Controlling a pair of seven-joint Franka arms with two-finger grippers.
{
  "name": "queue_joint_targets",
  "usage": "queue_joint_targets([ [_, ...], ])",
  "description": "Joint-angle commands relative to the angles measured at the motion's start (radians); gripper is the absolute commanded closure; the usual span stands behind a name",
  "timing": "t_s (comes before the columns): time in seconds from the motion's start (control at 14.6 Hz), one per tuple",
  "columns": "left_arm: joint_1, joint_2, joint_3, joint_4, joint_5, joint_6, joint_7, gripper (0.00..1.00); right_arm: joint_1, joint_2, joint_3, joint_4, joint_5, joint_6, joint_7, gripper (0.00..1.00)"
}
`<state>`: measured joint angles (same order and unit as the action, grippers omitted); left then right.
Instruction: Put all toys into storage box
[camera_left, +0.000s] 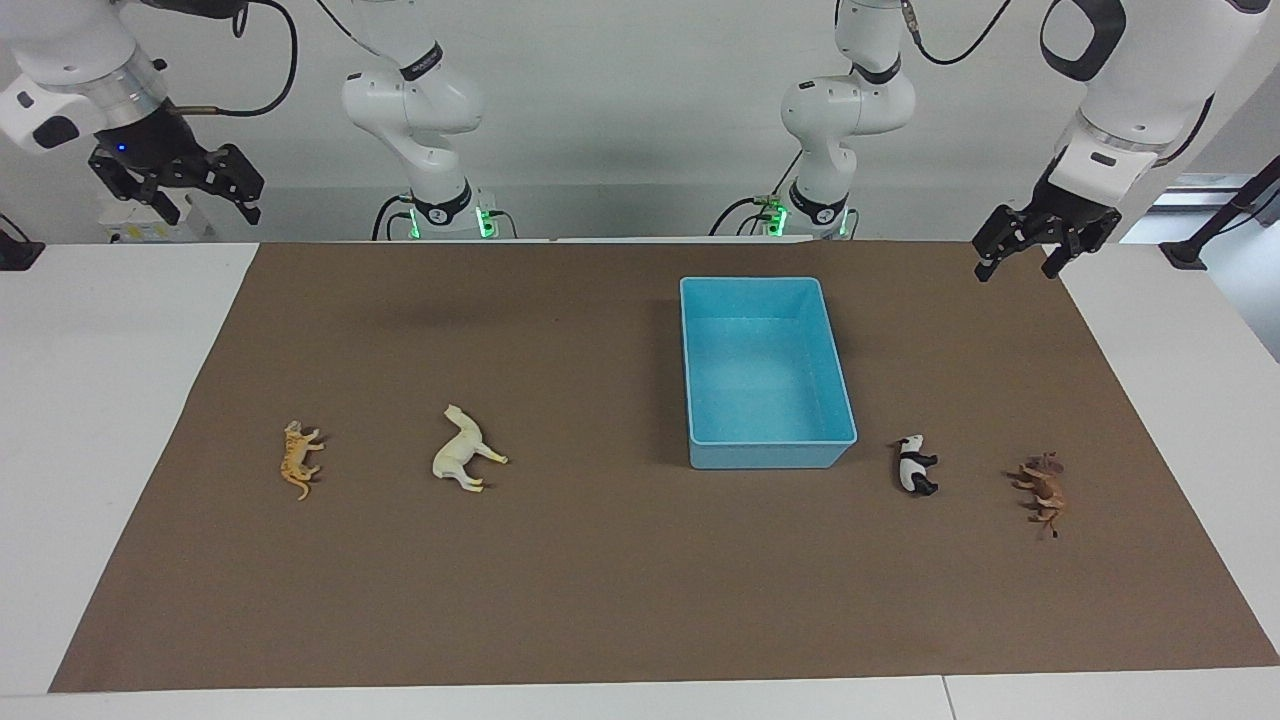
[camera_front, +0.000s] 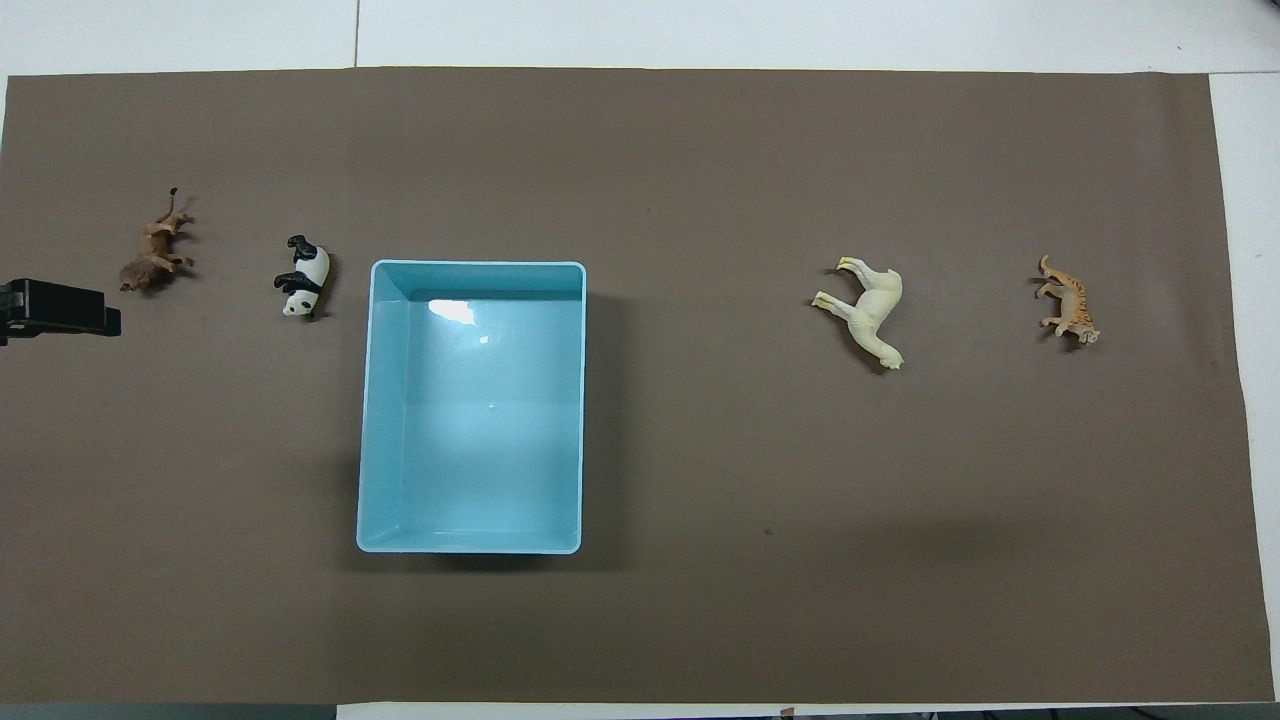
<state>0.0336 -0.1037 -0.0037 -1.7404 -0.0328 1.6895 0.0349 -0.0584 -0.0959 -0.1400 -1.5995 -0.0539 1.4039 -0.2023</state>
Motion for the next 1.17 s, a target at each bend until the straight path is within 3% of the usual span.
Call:
queue_joint_targets([
  [0.0, 0.003, -0.017, 0.001, -0.018, -0.013, 0.004, 0.013, 0.00, -0.006, -0.011, 0.004, -0.007, -0.011, -0.017, 0.004, 0.00],
  [0.82, 0.003, -0.017, 0.001, -0.018, -0.013, 0.006, 0.013, 0.00, -0.050, -0.013, -0.009, -0.008, -0.012, -0.049, -0.006, 0.00],
  [0.96, 0.003, -0.017, 0.001, -0.018, -0.013, 0.004, 0.013, 0.00, -0.066, -0.037, -0.010, -0.058, -0.012, -0.011, -0.006, 0.00],
  [1.1, 0.003, -0.017, 0.001, -0.018, -0.013, 0.004, 0.013, 0.00, -0.064, -0.086, -0.010, -0.181, -0.012, 0.131, -0.005, 0.00],
])
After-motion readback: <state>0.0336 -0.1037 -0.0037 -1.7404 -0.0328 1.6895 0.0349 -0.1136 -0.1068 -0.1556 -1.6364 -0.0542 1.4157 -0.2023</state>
